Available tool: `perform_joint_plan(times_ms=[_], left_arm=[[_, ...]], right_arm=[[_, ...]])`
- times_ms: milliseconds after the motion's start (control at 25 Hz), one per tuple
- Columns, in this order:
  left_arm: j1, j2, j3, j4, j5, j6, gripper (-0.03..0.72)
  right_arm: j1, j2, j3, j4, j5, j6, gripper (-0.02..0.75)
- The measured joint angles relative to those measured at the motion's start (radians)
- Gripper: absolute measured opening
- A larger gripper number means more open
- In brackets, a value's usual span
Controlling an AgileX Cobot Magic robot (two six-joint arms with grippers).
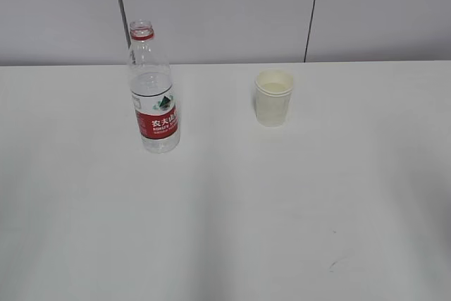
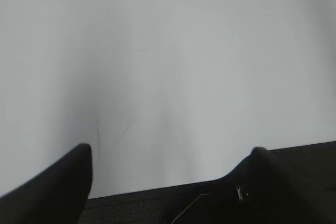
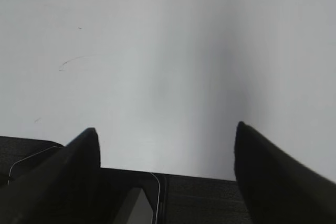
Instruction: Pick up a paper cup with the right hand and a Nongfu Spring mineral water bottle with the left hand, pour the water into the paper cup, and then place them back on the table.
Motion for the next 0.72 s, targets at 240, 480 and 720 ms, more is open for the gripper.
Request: perform_joint_plan(times_ms=[240,480,720], left_arm=[[0.0,-0.044,0.026,-0.007,-0.029,0.0,0.552],[0.0,-0.082,0.036,0.001,-0.049,0.0,0.551],[0.0,-0.159,0.036,0.019,-0.049,0.0,0.55]], right_arm=[[0.0,-0.059,0.078,0.003,-0.004,0.0,0.588],[0.0,-0.113,0.143,0.028,-0.005,0.0,0.588],[0.0,-0.183,0.146,0.048,0.012,-0.002,0.588]])
